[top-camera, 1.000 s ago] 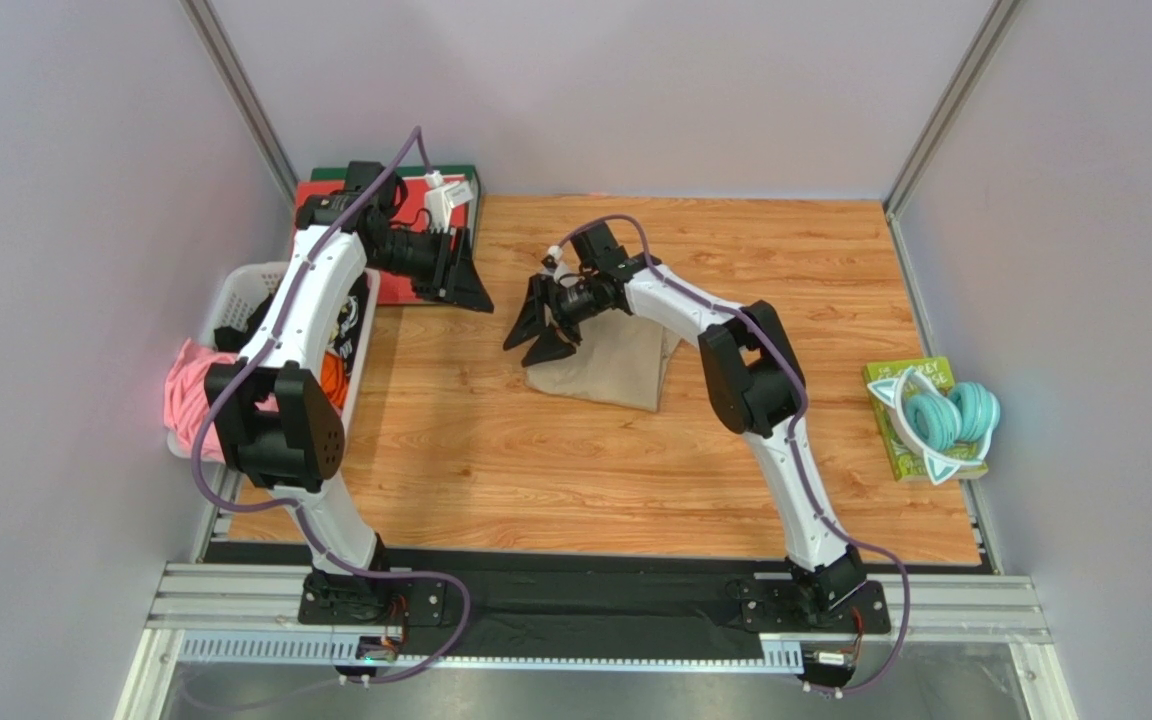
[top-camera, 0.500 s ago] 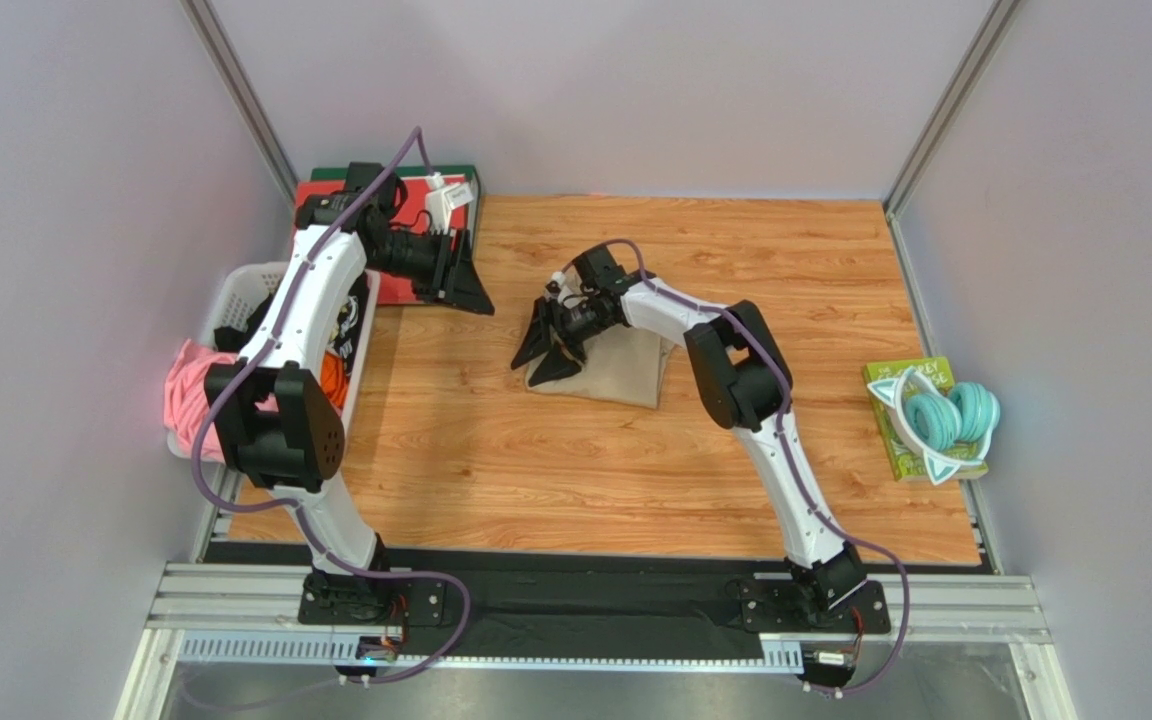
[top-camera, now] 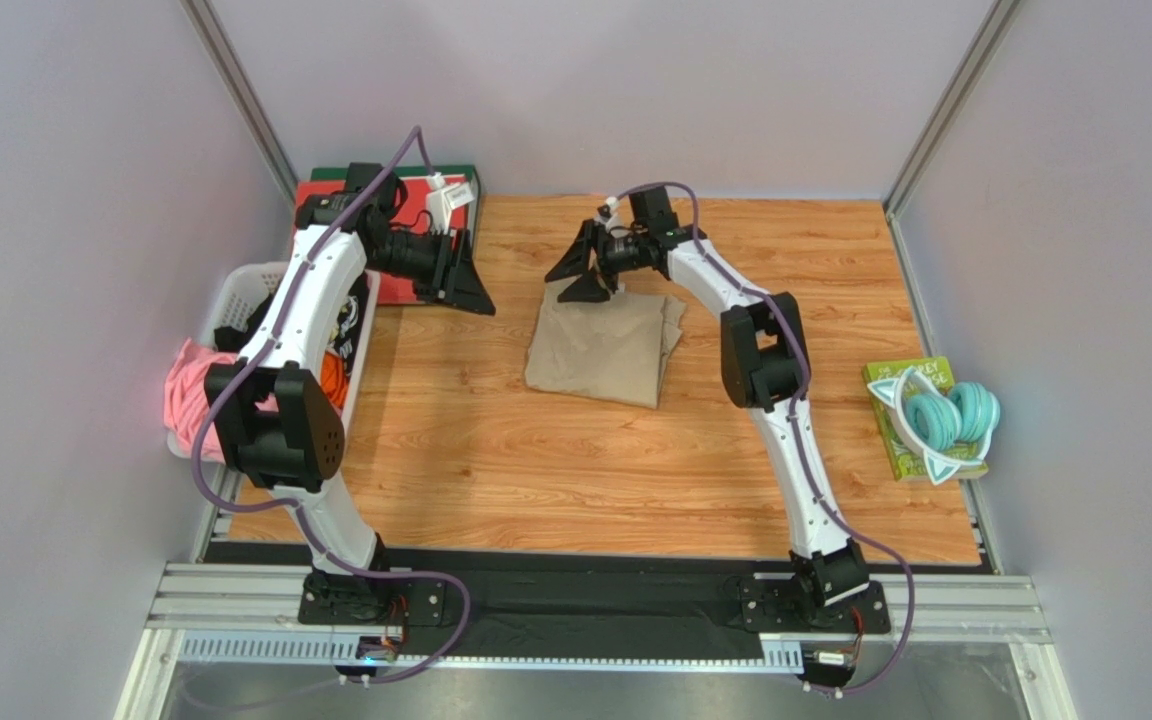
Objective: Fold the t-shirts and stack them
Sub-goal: Fold the tshirt
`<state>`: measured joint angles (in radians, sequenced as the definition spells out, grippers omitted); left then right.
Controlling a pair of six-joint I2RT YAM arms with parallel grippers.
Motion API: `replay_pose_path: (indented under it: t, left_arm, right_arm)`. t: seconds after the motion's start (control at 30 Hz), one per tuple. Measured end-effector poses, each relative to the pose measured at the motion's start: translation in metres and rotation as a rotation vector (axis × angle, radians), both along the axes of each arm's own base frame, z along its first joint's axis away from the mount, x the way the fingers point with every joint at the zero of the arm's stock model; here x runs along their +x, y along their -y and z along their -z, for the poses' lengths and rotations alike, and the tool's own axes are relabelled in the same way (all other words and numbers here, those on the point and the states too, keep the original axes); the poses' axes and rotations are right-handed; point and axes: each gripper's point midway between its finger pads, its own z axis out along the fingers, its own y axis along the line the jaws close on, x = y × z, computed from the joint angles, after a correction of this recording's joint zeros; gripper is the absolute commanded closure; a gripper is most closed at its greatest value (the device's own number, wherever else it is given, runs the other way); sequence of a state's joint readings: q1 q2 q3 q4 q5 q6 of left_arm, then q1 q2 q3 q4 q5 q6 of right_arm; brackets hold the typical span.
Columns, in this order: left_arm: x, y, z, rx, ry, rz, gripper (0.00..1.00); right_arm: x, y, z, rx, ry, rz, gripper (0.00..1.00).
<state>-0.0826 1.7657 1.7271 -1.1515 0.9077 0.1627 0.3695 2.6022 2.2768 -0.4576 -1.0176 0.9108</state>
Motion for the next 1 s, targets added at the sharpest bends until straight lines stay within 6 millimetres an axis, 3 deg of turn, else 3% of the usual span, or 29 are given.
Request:
replay_pose_path:
  t: [0.13, 0.17, 0.43, 0.6, 0.73, 0.9, 0.93, 1.0]
  left_arm:
    - [0.000, 0.000, 0.000, 0.000, -0.002, 0.000, 0.53]
    - [0.000, 0.000, 0.000, 0.000, -0.002, 0.000, 0.53]
    - [-0.001, 0.000, 0.001, 0.001, -0.012, 0.001, 0.53]
    - [-0.002, 0.000, 0.001, 0.001, -0.013, 0.001, 0.53]
    - [-0.002, 0.000, 0.002, 0.002, -0.013, 0.002, 0.53]
    - [-0.002, 0.000, 0.002, 0.002, -0.015, 0.002, 0.53]
    - [-0.003, 0.000, 0.002, 0.002, -0.017, 0.002, 0.53]
    - [-0.003, 0.000, 0.002, 0.002, -0.018, 0.002, 0.53]
  right_arm:
    - [-0.004, 0.001, 0.060, -0.039, -0.116, 0.005, 0.44]
    - [-0.007, 0.000, 0.066, -0.018, -0.119, -0.020, 0.44]
    - [-0.005, 0.002, 0.064, -0.007, -0.112, -0.018, 0.44]
    - [-0.008, 0.018, 0.058, -0.041, -0.137, 0.012, 0.43]
    - [0.002, 0.059, 0.037, -0.061, -0.136, 0.084, 0.43]
    - [0.025, 0.143, -0.005, -0.061, -0.066, 0.232, 0.42]
    - [0.023, 0.151, -0.010, -0.066, -0.059, 0.245, 0.42]
    - [0.027, 0.191, -0.014, -0.077, -0.051, 0.317, 0.42]
